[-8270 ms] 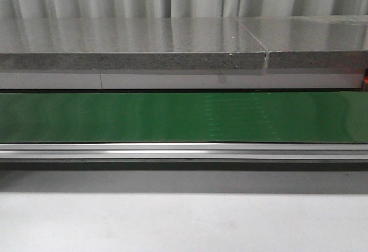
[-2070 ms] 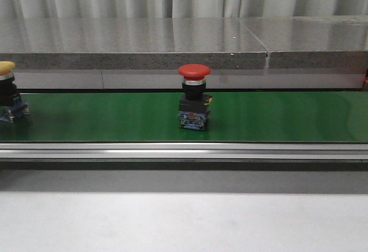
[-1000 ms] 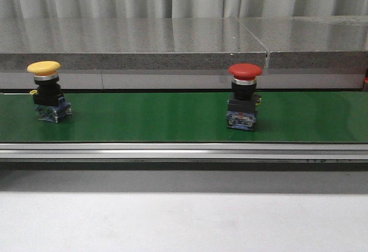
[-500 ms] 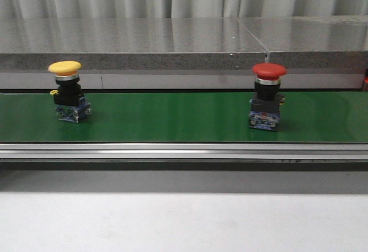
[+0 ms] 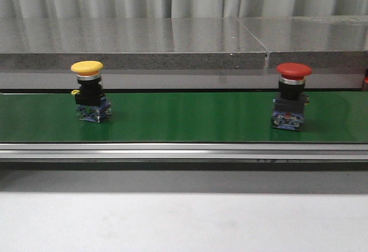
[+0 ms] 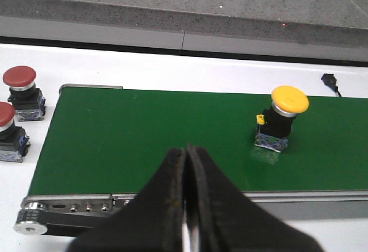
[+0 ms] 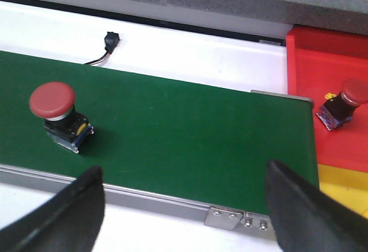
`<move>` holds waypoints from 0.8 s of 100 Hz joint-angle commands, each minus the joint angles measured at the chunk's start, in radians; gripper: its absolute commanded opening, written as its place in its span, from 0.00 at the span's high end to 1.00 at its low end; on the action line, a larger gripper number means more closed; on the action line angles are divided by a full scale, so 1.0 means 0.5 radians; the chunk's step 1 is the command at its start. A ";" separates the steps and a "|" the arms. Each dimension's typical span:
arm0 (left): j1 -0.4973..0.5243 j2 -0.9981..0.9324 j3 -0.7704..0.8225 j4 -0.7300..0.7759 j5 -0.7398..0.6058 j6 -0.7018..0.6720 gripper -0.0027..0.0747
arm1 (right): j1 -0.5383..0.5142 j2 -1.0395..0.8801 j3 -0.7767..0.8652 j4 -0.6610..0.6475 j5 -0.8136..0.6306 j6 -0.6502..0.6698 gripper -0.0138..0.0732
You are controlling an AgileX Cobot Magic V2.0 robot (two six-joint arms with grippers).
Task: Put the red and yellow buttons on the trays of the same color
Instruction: 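Lower the right gripper onto the red button arriving at the belt end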
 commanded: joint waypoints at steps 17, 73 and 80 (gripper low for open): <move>-0.016 0.004 -0.059 -0.009 -0.151 -0.019 0.99 | 0.007 0.157 -0.063 0.066 -0.056 -0.015 0.12; -0.016 0.004 -0.059 -0.009 -0.151 -0.019 0.99 | 0.387 1.094 -0.328 0.104 -0.238 -0.171 0.12; -0.016 0.004 -0.059 -0.009 -0.151 -0.019 0.99 | 0.403 1.190 -0.380 0.104 -0.283 -0.171 0.12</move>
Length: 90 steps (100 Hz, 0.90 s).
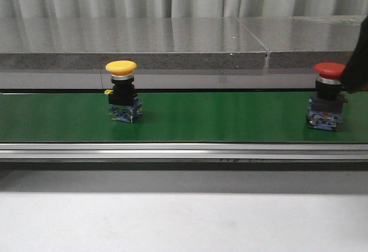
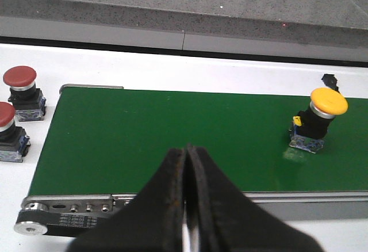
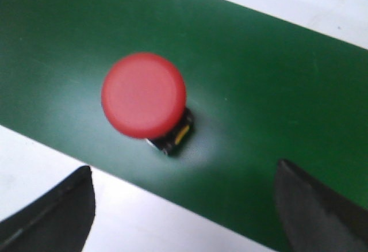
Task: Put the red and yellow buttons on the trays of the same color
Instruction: 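Lower the right gripper onto the red button arriving at the belt end, then grasp the red button with the right gripper and release it in the red tray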
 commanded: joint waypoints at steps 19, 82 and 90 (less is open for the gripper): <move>-0.016 0.004 -0.059 -0.009 -0.150 -0.018 0.99 | 0.025 0.296 -0.250 0.030 -0.188 -0.030 0.12; -0.016 0.004 -0.059 -0.009 -0.150 -0.018 0.99 | -0.339 0.422 -0.785 0.026 0.252 -0.013 0.73; -0.016 0.004 -0.059 -0.009 -0.150 -0.018 0.99 | -0.515 0.475 -0.929 0.028 0.254 -0.012 0.73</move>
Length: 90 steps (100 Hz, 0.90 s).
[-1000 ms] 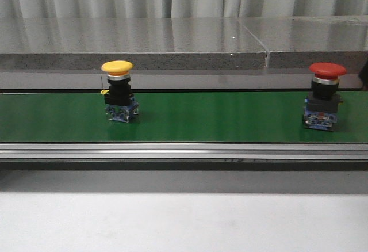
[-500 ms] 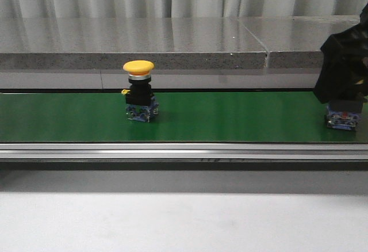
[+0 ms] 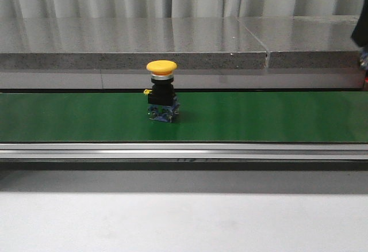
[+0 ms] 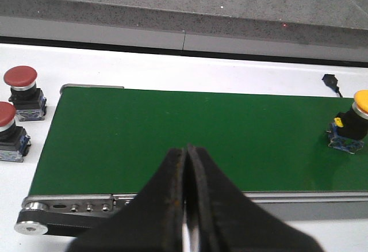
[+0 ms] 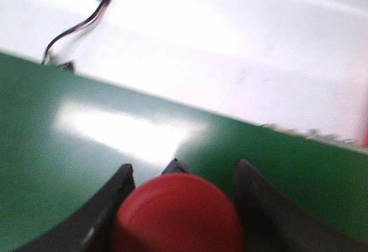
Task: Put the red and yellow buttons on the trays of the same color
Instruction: 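Grasp the red button with the right gripper and release it in the red tray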
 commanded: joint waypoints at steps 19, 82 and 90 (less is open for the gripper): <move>-0.016 0.004 -0.059 -0.009 -0.150 -0.018 0.99 | -0.512 0.267 -0.565 0.021 -0.014 -0.006 0.73; -0.016 0.004 -0.059 -0.009 -0.150 -0.018 0.99 | -0.650 1.203 -1.361 0.006 -0.120 -0.004 0.73; -0.016 0.004 -0.059 -0.009 -0.150 -0.018 0.99 | -0.650 1.263 -1.401 -0.009 -0.110 -0.004 0.73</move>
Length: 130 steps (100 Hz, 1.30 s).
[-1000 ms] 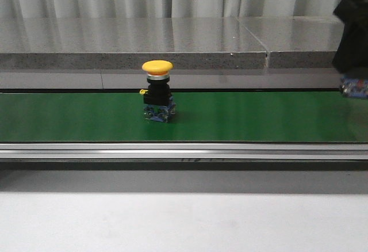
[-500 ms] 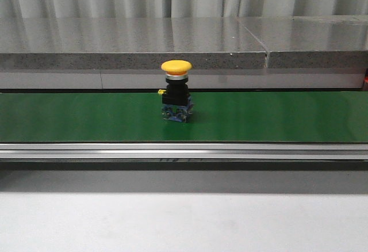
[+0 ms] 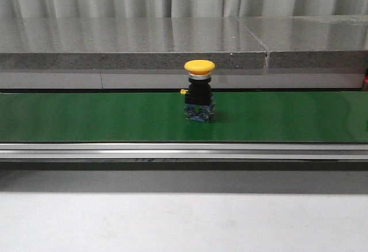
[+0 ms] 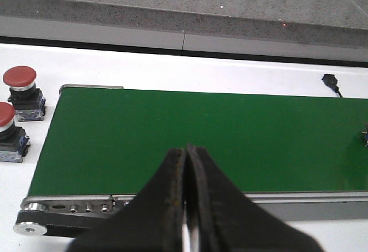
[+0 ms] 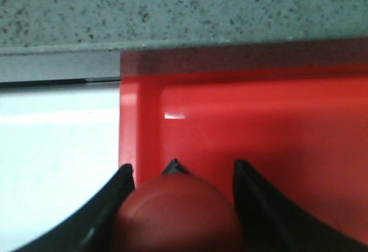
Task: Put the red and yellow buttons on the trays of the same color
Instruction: 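Grasp the red button with the right gripper and release it in the red tray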
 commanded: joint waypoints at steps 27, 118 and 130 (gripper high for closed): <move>-0.016 0.004 -0.059 -0.009 -0.150 -0.018 0.99 | -0.015 0.043 -0.123 -0.039 -0.105 -0.004 0.73; -0.016 0.004 -0.059 -0.009 -0.150 -0.018 0.99 | -0.015 -0.116 -0.322 0.044 0.145 0.003 0.11; -0.016 0.004 -0.059 -0.009 -0.150 -0.018 0.99 | -0.013 -0.250 -0.322 0.044 0.240 0.003 0.11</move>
